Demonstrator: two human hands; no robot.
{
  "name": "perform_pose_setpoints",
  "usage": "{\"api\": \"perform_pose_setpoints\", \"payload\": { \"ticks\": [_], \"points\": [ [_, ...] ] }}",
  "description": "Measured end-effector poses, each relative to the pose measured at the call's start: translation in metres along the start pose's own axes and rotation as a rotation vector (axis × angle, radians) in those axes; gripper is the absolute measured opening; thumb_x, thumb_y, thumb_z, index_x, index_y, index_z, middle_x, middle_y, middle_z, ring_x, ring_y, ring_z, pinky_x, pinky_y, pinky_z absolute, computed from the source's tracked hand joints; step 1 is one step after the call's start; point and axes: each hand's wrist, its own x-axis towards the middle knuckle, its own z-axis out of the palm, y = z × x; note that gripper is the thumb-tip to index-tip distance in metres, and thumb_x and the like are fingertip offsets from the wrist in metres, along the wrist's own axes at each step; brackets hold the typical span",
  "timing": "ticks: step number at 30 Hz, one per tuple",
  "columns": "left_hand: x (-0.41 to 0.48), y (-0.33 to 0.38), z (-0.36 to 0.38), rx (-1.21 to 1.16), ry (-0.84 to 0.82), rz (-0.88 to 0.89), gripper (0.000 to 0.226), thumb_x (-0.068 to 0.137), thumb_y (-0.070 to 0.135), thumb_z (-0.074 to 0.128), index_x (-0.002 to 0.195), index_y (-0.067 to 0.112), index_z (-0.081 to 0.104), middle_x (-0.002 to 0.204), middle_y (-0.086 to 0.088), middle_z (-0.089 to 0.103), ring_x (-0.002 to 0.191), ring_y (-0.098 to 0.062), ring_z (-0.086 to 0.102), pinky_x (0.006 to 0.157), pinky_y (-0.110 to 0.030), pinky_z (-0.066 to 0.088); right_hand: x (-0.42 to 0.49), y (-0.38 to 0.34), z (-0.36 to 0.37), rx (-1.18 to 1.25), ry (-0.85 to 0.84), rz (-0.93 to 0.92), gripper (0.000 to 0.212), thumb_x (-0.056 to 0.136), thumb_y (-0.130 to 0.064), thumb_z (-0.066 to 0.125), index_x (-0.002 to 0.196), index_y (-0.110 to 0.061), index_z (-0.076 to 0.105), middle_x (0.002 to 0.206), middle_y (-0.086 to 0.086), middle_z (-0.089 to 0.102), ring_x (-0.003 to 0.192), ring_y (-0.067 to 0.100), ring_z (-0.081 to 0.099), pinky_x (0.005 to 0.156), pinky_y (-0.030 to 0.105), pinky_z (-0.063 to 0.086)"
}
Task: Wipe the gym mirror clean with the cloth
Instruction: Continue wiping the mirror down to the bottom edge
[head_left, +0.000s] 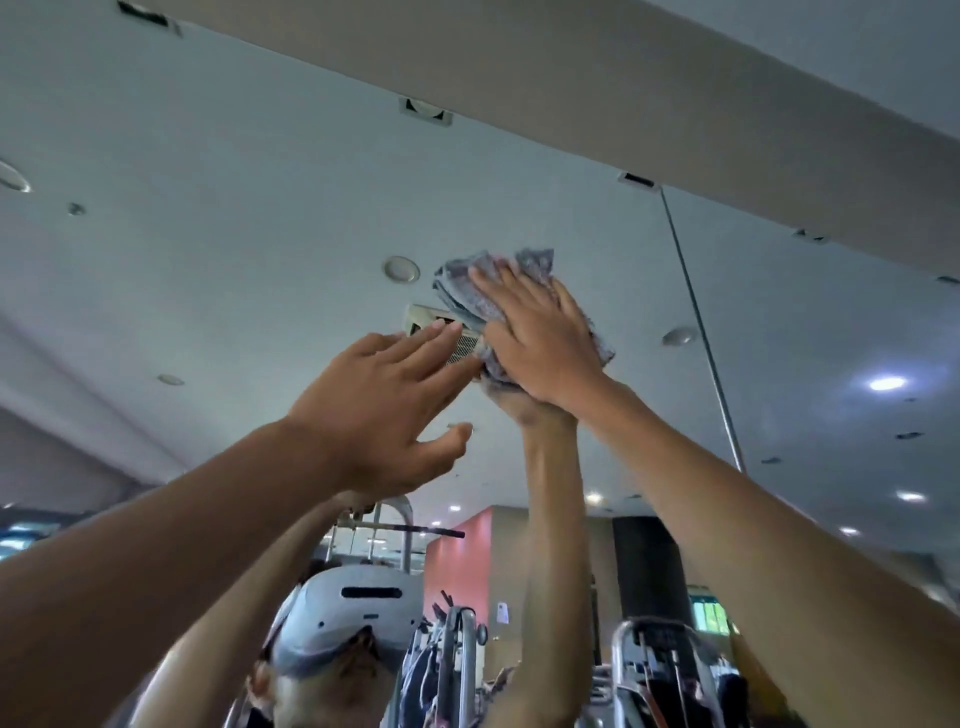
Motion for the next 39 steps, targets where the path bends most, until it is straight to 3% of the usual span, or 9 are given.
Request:
{"api": "perform_pose_setpoints", "payload": {
  "ticks": [2,4,8,10,18,23,25,33,39],
  "points": [
    [-0.005,-0.014,-0.005,-0.035,-0.043,0.034,0.085,0.085,0.064,0.004,0.160,0.026,0.020,0.166,0.001,0.010,0.154,-0.013,0.013,0.118,-0.029,0.016,-0.034,0.019,-0.007,0.056,-0.044,-0.129,0.060,0.092,-0.046,0.015,0.152,-0.044,0.009,0.162,-0.018,0.002,0.150,0.001,-0.002,0.122,0.037,-0.006],
    [-0.013,-0.030,-0.011,-0.001,-0.025,0.107,0.079,0.090,0.059,0.014,0.157,0.022,0.032,0.163,0.000,0.024,0.151,-0.015,0.026,0.115,-0.030,0.023,-0.044,0.051,-0.016,0.047,-0.059,-0.082,0.061,0.088,-0.048,0.014,0.149,-0.045,0.009,0.159,-0.020,0.002,0.151,0.003,-0.001,0.124,0.047,0.003],
    [-0.049,-0.066,-0.014,0.092,-0.028,0.156,0.063,0.096,0.046,0.034,0.148,0.014,0.049,0.154,-0.003,0.044,0.140,-0.019,0.045,0.111,-0.027,0.032,0.017,0.048,-0.010,0.048,0.096,0.449,0.057,0.100,-0.036,0.029,0.156,-0.027,0.026,0.164,-0.001,0.020,0.151,0.020,0.015,0.120,0.054,0.014],
    [-0.064,-0.080,-0.019,0.102,-0.037,0.163,0.062,0.097,0.045,0.035,0.150,0.015,0.046,0.155,-0.002,0.041,0.142,-0.018,0.041,0.111,-0.028,0.025,0.052,0.011,0.002,0.006,0.183,0.520,0.056,0.098,-0.035,0.027,0.153,-0.023,0.032,0.159,0.002,0.030,0.147,0.019,0.021,0.118,0.052,0.017],
    [-0.094,-0.089,-0.012,0.009,0.020,0.063,0.062,0.096,0.043,0.036,0.151,0.016,0.045,0.157,-0.001,0.038,0.147,-0.016,0.034,0.119,-0.032,0.021,-0.013,-0.031,-0.002,0.059,-0.056,-0.260,0.062,0.090,-0.048,0.015,0.151,-0.041,0.013,0.160,-0.019,0.006,0.148,0.000,0.003,0.122,0.034,-0.004],
    [-0.110,-0.094,-0.008,-0.046,0.147,-0.245,0.074,0.094,0.055,0.022,0.157,0.016,0.024,0.164,-0.003,0.019,0.153,-0.017,0.015,0.122,-0.036,0.010,0.074,-0.024,0.003,0.066,0.136,0.421,0.063,0.094,-0.042,0.023,0.155,-0.027,0.030,0.164,-0.003,0.023,0.151,0.017,0.017,0.121,0.049,0.014],
    [-0.127,-0.113,-0.011,-0.059,0.174,-0.383,0.079,0.092,0.060,0.013,0.158,0.016,0.016,0.165,0.000,0.010,0.153,-0.014,0.006,0.122,-0.031,0.005,0.110,-0.065,0.011,0.072,0.179,0.472,0.061,0.096,-0.041,0.024,0.154,-0.027,0.030,0.162,-0.001,0.025,0.149,0.018,0.018,0.120,0.051,0.014],
    [-0.189,-0.184,-0.037,0.114,-0.033,-0.208,0.067,0.097,0.051,0.028,0.157,0.023,0.033,0.161,0.002,0.031,0.149,-0.015,0.029,0.115,-0.040,0.027,0.051,-0.145,0.008,0.081,-0.059,-0.266,0.073,0.084,-0.052,0.010,0.155,-0.041,0.018,0.162,-0.019,0.005,0.148,-0.002,0.000,0.119,0.032,-0.004],
    [-0.194,-0.195,-0.031,0.081,0.052,-0.162,0.066,0.096,0.051,0.030,0.155,0.022,0.037,0.161,0.002,0.032,0.150,-0.016,0.028,0.117,-0.038,0.023,0.130,-0.145,0.018,0.045,0.193,0.458,0.059,0.096,-0.037,0.026,0.153,-0.028,0.032,0.162,-0.005,0.026,0.148,0.015,0.019,0.116,0.047,0.017]
  ]
}}
